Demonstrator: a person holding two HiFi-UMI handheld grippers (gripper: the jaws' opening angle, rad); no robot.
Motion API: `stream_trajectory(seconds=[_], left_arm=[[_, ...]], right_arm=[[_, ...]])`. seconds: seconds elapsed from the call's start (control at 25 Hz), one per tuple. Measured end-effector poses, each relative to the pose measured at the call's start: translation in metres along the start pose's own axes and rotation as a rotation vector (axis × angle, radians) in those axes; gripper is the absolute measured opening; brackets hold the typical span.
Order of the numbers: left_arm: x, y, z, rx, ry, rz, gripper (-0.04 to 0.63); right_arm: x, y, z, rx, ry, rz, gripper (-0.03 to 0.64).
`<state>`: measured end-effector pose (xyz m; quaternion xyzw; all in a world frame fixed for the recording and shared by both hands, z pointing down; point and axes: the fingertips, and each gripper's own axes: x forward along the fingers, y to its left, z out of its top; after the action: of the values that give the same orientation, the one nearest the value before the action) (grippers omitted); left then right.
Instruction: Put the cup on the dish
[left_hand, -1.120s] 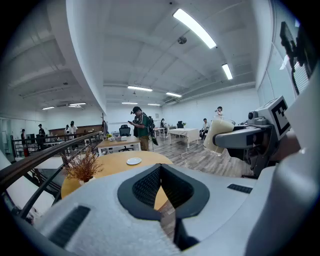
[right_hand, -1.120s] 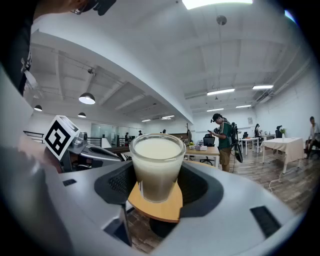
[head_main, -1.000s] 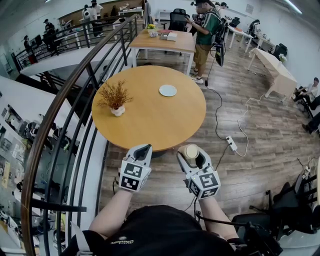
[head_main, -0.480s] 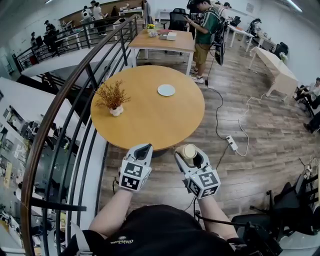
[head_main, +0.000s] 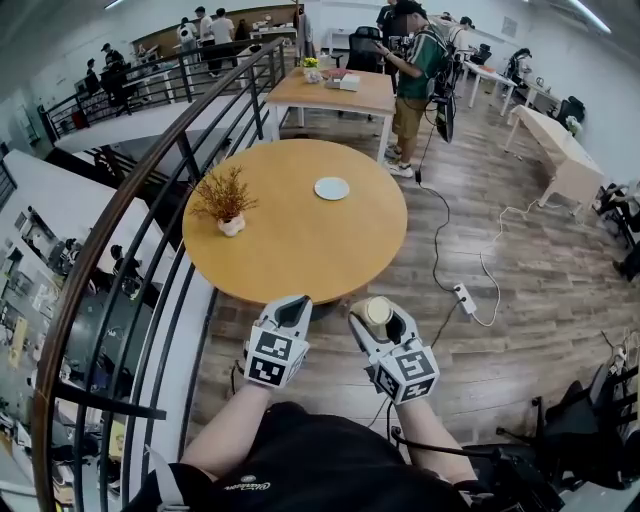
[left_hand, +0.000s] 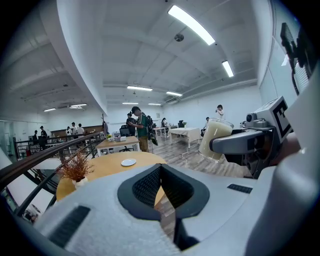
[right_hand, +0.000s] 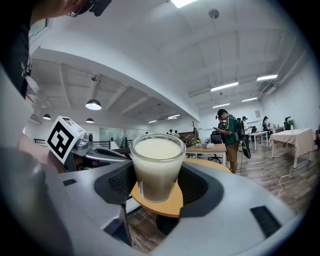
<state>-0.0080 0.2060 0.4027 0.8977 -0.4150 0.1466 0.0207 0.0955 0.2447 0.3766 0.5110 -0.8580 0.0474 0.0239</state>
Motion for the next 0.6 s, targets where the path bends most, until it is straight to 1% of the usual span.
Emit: stream_trajectory(seconds=[0.16,0.36,0.6], left_arm=[[0.007,0.0,0.008,0.007,-0.013,0.01,0.008],[0.008,0.0,0.007,-0.003,-0.01,0.036,0.008],[0.017,0.001,0.009,-0.002,-0.013,0.038,0.008]], right_arm=[[0.003,-0.009,0.008,-0.027,-0.005,0.014,0.255],[0.003,-0.01,0.01,-0.048,-0.006,0.034,0.255],[0.008,-0.012,0.009,-0.052,-0.013,0.05,0.255]])
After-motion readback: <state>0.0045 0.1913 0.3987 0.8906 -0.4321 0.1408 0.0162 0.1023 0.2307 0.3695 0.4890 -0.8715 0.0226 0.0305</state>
